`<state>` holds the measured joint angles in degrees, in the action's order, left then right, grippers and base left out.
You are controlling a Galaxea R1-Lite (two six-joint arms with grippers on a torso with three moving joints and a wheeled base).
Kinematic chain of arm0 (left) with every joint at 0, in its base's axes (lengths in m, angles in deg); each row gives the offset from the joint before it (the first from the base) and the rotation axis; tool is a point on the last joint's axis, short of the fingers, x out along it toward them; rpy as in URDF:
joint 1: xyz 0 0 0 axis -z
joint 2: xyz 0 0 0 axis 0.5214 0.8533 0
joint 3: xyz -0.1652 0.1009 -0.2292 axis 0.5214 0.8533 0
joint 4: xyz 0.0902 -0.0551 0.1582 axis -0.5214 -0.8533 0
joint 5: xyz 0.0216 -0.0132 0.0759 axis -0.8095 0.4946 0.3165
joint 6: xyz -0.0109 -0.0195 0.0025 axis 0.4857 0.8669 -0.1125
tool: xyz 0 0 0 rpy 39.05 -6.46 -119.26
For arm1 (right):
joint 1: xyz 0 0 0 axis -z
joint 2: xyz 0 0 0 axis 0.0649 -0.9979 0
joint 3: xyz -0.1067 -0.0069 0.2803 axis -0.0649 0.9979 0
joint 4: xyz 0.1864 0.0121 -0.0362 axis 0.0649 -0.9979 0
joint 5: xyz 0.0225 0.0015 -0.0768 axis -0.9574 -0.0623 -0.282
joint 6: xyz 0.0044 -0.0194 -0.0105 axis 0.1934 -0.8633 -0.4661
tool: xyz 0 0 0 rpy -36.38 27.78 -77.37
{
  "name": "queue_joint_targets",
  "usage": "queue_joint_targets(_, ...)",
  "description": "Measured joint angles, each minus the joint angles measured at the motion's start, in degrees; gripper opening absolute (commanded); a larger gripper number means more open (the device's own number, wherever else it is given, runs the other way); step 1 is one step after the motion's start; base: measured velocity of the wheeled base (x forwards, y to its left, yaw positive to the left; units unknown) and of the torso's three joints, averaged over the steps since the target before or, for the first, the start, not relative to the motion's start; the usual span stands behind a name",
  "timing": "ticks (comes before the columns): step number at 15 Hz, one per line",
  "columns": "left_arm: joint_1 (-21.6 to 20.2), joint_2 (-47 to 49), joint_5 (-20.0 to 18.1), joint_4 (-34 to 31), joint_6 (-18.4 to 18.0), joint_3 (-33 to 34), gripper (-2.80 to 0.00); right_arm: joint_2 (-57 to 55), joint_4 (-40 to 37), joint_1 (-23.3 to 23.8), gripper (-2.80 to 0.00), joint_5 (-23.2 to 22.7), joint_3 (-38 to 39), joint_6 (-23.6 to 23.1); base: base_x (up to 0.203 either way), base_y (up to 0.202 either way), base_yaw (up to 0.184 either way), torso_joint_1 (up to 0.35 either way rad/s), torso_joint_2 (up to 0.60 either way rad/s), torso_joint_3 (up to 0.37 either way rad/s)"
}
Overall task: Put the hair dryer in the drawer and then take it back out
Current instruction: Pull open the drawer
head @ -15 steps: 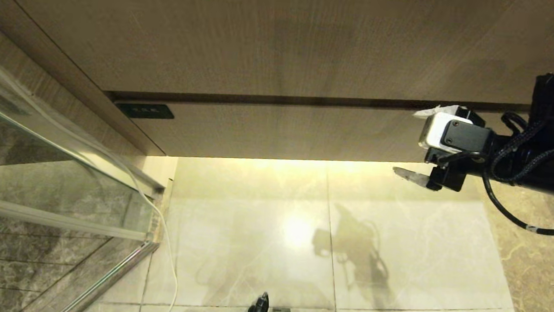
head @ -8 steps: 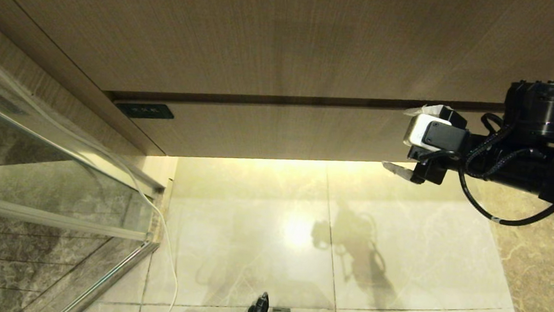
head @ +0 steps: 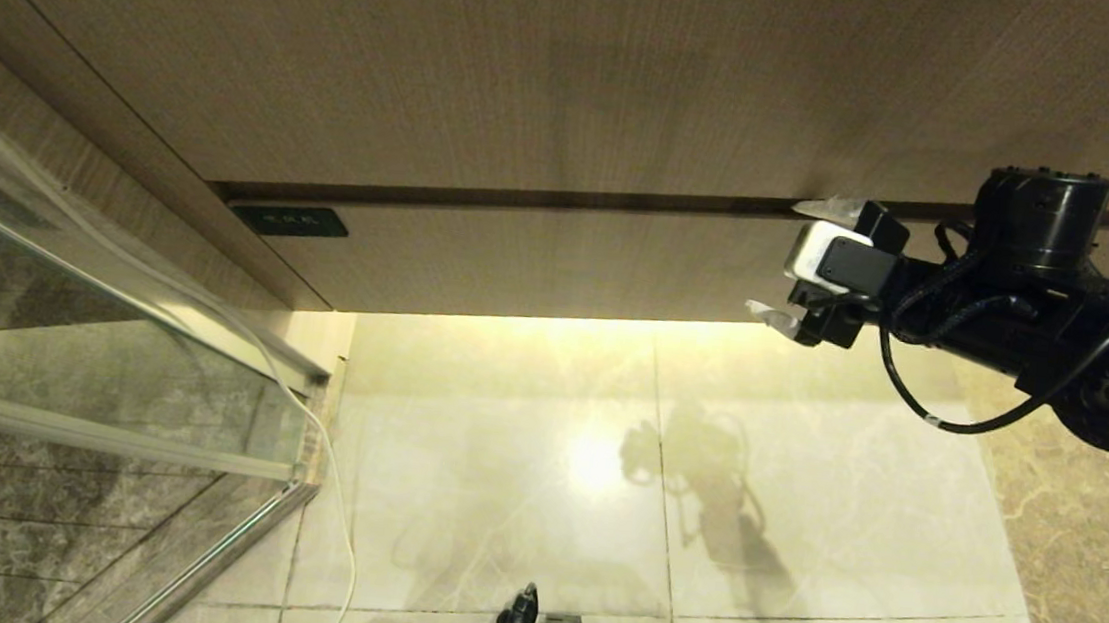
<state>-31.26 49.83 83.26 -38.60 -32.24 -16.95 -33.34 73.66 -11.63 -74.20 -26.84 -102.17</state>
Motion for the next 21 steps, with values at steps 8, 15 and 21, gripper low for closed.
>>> queue_joint_targets(8, 0.06, 0.00, 0.03, 0.00, 0.02, 0.00, -2.80, -4.14, 4.31, 0.20, 0.00, 0.14, -2.06, 0.01, 0.000, 0.000, 0.000, 0.000, 0.00, 0.000)
queue_joint_targets(15, 0.00, 0.00, 0.01, 0.00, 0.00, -0.02, -2.80, -8.22, 8.39, 1.32, 0.00, -0.16, -4.43, -0.17, 0.000, 0.000, 0.000, 0.000, 0.00, 0.000)
queue_joint_targets(21, 0.00, 0.00, 0.01, 0.00, -0.01, 0.00, -2.80, -9.05, 3.91, 2.40, 0.00, -0.14, -5.22, 0.02, 0.000, 0.000, 0.000, 0.000, 0.00, 0.000)
